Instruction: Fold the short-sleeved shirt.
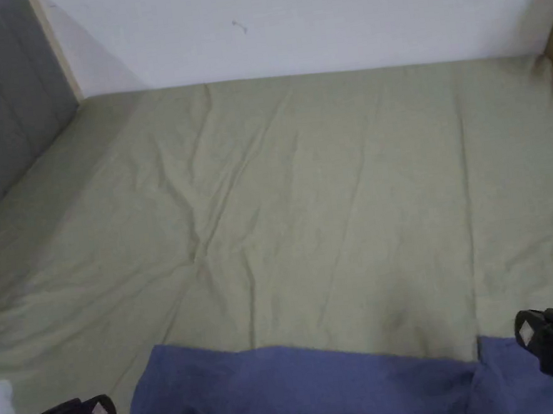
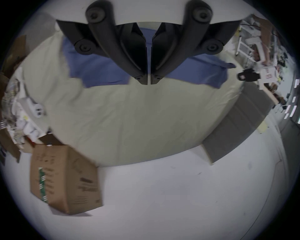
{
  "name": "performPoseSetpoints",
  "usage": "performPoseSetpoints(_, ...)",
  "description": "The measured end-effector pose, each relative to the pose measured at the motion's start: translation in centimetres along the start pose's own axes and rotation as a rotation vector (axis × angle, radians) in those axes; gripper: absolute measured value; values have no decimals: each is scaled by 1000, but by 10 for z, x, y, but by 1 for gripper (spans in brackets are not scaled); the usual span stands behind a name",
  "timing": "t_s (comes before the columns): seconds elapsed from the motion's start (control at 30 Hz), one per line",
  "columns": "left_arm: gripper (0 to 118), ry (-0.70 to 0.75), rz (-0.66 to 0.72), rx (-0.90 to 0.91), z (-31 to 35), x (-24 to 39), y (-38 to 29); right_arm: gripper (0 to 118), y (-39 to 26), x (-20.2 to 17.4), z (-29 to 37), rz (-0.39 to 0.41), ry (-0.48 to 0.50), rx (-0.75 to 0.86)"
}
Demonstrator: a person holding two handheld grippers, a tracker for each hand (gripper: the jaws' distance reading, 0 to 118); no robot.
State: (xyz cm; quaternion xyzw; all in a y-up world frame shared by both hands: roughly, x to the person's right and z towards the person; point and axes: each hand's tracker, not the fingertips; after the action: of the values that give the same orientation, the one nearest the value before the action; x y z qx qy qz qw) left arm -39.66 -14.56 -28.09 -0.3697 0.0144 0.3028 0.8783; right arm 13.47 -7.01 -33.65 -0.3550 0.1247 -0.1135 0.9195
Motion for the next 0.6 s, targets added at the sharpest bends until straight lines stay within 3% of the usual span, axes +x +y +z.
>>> performPoseSetpoints(0.07,6,-22,66,-27,-6,-14,-5,5,-3,-18,-14,15,82,-39)
performPoseSetpoints(0.1,20,-42,123,-34,-14,-22,-8,5,-5,-26,-20,31,95,-59)
performPoseSetpoints(0.13,49,-62,160,-46,-19,-28,-10,5,-7,-35,-25,53,92,-72)
performPoseSetpoints(0.17,68,-84,204,-54,-25,-35,-13,5,-10,-42,-30,79,90,-91)
performPoseSetpoints(0.2,77,-116,251,-72,-33,-42,-17,5,-12,-46,-33,97,91,-107)
performPoseSetpoints(0.23,78,-129,301,-87,-41,-46,-19,5,-14,-49,-36,102,90,-115)
performPoseSetpoints(0.3,78,-212,399,-108,-59,-51,-28,5,-19,-52,-41,113,90,-146)
performPoseSetpoints(0.47,75,-401,496,-145,-104,-50,-36,5,-24,-46,-52,106,58,-212)
performPoseSetpoints(0.5,64,-405,545,-130,-118,-63,-37,5,-25,-45,-55,103,56,-225)
performPoseSetpoints(0.53,19,-355,593,-146,-132,-67,-38,5,-26,-42,-56,98,48,-228)
performPoseSetpoints(0.57,9,-248,591,-191,-142,-65,-41,5,-26,-41,-57,97,41,-235)
performPoseSetpoints(0.6,9,-300,542,-158,-141,-64,-41,5,-26,-40,-58,100,36,-243)
